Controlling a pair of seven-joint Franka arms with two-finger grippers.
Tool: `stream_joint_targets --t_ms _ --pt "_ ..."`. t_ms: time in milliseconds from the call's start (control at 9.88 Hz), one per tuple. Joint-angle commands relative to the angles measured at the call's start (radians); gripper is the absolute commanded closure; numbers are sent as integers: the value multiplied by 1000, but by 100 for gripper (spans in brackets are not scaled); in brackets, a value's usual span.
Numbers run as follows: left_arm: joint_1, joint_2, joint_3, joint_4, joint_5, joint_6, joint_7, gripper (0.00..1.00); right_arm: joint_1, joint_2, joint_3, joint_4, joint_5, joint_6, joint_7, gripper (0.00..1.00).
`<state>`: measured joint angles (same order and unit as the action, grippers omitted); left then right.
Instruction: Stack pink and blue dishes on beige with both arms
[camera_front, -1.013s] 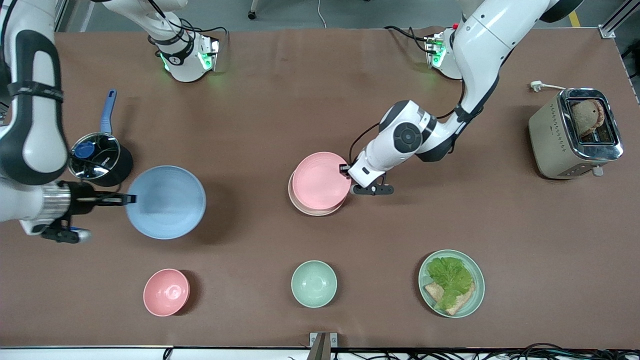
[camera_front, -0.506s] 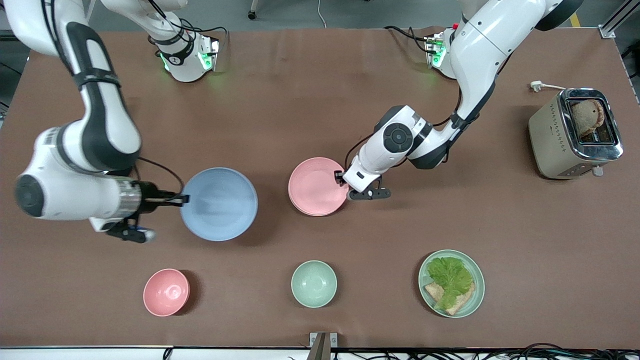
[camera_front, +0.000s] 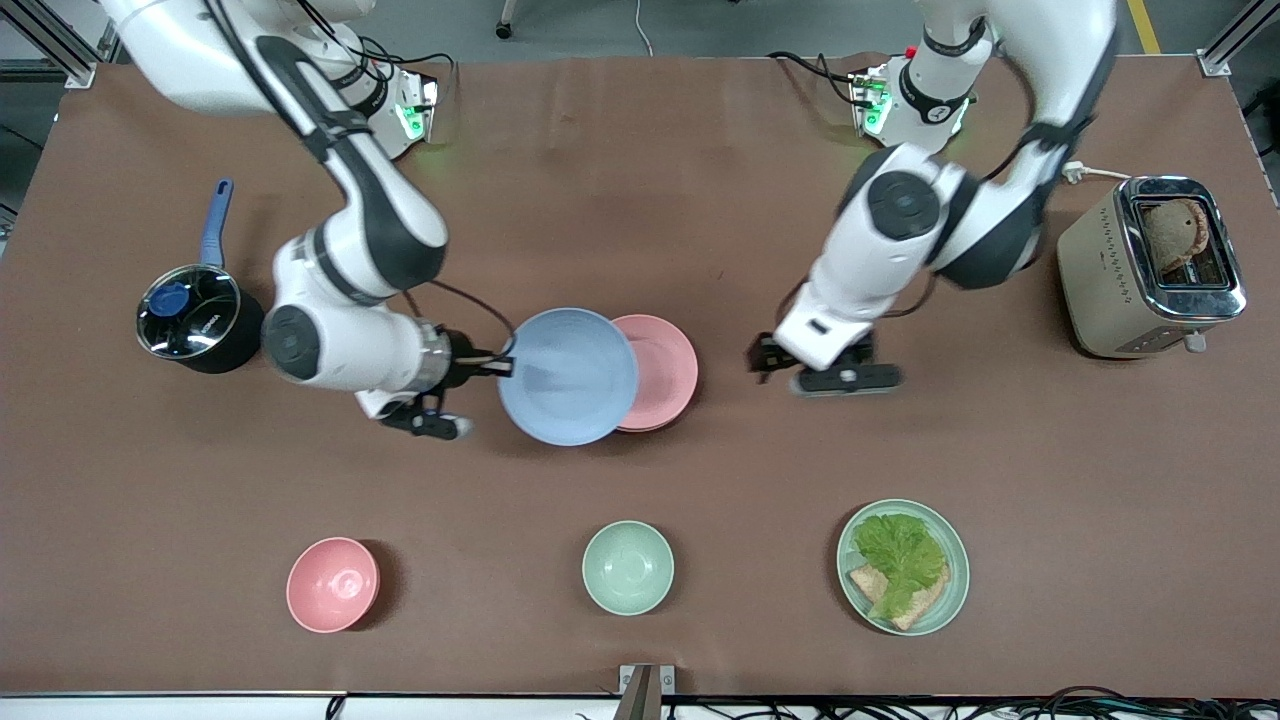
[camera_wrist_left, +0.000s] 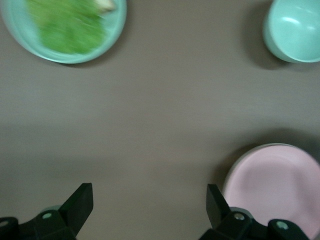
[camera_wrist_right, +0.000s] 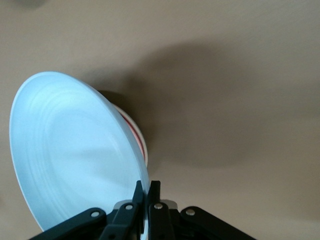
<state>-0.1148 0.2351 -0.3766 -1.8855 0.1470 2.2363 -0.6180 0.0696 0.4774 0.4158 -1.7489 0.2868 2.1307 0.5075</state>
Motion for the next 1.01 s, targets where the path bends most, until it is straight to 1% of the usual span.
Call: stream_joint_targets --t_ms 0,101,203,304,405,506,608,709,810,911 --pt "-2 -138 124 -58 -10 -85 189 0 18 -26 58 -115 -17 179 58 98" --pt "1 -190 169 -57 -53 -122 272 0 32 -5 67 -132 -18 228 66 98" --pt "13 -254 218 -49 -81 -197 394 0 53 -2 69 -156 -18 271 69 98" --pt "21 -323 267 -47 -98 -278 462 0 59 -2 69 -197 -18 337 71 98" --pt "21 -370 301 -47 -104 -324 507 0 70 0 70 -233 -18 403 69 97" --pt "26 -420 329 -41 -104 -374 544 0 76 12 70 -244 -18 422 69 97" --pt "43 -433 349 18 -106 -429 578 0 76 16 70 -245 -20 423 69 97" --pt "69 -418 349 139 -118 -546 604 0 85 21 70 -247 -23 426 69 95" --pt "69 -364 352 277 -128 -652 607 0 94 27 70 -254 -23 436 71 95" --pt "69 -320 352 387 -130 -729 606 0 93 29 70 -261 -23 440 71 87"
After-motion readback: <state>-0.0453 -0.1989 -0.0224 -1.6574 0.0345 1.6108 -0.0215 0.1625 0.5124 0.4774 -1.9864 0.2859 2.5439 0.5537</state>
